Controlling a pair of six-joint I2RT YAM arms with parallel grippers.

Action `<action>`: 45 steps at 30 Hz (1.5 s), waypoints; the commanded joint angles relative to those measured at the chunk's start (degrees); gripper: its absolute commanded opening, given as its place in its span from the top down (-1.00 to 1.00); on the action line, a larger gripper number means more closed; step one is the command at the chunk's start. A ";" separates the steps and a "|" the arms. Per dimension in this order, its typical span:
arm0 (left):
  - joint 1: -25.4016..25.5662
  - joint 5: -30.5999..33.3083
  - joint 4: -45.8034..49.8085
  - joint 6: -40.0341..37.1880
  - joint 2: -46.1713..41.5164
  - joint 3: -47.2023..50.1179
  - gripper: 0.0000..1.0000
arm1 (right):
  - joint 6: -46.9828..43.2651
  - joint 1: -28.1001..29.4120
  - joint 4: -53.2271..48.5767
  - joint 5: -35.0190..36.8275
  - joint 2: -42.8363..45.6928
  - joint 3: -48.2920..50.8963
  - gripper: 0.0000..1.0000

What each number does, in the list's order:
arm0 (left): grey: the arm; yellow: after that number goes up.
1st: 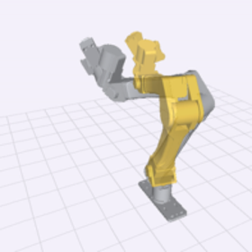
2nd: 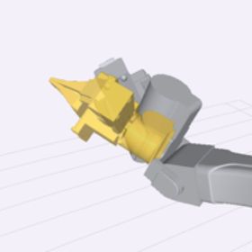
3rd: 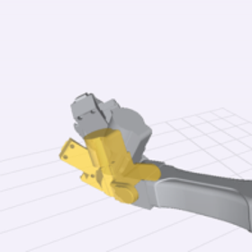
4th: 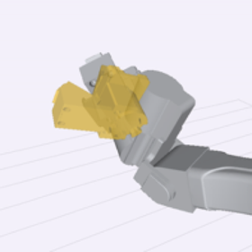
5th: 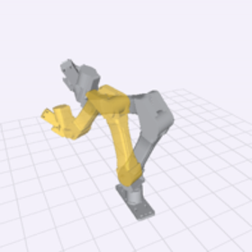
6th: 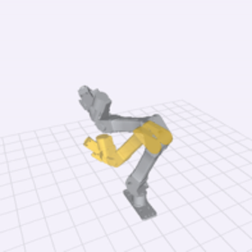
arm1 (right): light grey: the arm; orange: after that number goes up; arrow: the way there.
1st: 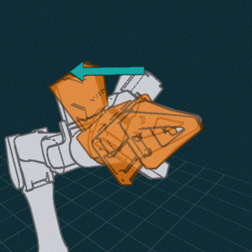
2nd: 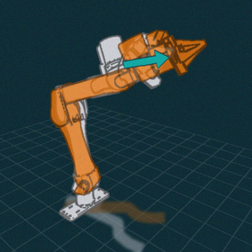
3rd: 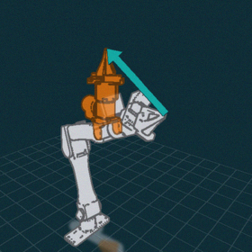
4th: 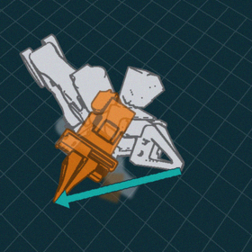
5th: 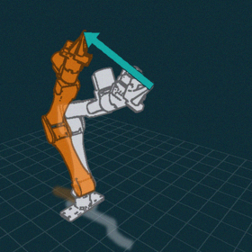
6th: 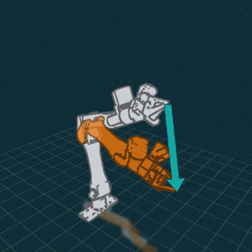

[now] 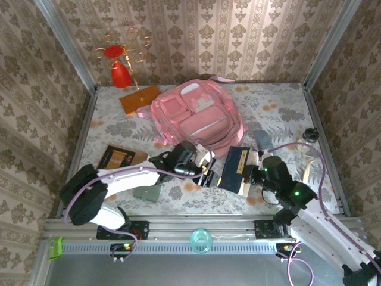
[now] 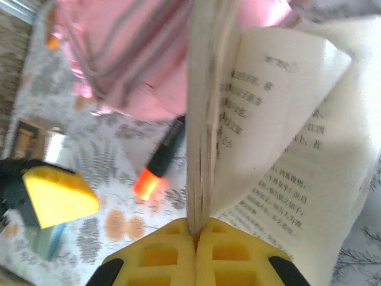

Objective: Pack books, pencil case, and school supplies into a backpack

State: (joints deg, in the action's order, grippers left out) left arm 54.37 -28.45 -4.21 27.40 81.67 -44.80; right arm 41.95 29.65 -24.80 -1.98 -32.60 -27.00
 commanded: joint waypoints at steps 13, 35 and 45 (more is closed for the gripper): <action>-15.56 -20.25 -19.82 15.19 -4.14 -6.98 -1.00 | -7.75 -0.19 12.48 -19.01 -8.94 -21.07 1.00; -18.93 -21.22 -22.28 16.20 -7.22 -7.09 0.73 | -15.67 -6.59 17.34 -28.81 -25.25 -24.46 1.00; -19.83 -18.15 -25.48 19.54 -9.42 -5.94 1.00 | -15.13 -7.85 19.92 -32.15 -25.71 -21.24 -0.44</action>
State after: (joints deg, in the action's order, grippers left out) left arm 35.05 -47.20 -24.99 45.45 74.48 -51.05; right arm 26.74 22.26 -8.29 -29.63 -57.98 -49.71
